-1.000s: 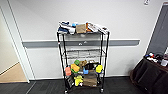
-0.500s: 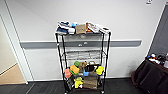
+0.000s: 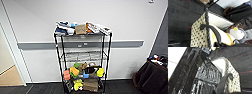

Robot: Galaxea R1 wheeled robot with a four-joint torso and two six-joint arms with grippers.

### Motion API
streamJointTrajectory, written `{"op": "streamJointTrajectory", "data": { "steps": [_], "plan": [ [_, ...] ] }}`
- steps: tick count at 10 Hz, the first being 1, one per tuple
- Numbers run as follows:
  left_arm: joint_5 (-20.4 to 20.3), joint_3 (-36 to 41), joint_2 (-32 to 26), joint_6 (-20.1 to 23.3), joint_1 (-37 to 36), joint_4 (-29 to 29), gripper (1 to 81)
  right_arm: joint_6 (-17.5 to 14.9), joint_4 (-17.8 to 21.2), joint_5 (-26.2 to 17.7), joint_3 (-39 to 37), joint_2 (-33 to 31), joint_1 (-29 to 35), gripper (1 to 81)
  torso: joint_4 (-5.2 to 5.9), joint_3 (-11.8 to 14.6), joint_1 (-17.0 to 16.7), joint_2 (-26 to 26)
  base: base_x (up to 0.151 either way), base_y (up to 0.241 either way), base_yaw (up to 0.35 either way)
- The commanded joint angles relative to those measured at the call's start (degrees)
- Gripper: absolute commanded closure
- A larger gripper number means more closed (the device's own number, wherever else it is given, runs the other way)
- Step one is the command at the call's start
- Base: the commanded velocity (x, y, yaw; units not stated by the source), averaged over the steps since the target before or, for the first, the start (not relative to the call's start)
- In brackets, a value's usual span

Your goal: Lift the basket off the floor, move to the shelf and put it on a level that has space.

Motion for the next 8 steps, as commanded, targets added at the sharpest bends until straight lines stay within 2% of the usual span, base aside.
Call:
{"op": "streamJointTrajectory", "data": {
  "steps": [1, 3, 8],
  "plan": [
    [-1.0, 4.93, -3.42, -0.18, -7.83, 0.64, 81.1, 0.24, 0.79, 1.81, 4.57, -2.06, 9.09, 81.1, 0.0, 0.0, 0.0, 0.0, 0.113, 0.0, 0.0],
    [-2.67, 7.31, -4.65, -0.18, -8.19, 0.55, 81.1, 0.33, 0.79, 1.81, 5.36, -2.41, 9.44, 81.1, 0.0, 0.0, 0.0, 0.0, 0.113, 0.0, 0.0],
    [-3.19, 11.52, -5.8, -0.27, -9.59, 0.55, 81.1, 0.5, 1.49, 1.9, 9.05, -3.55, 11.02, 81.1, 0.0, 0.0, 0.0, 0.0, 0.113, 0.0, 0.0]
  ]
}}
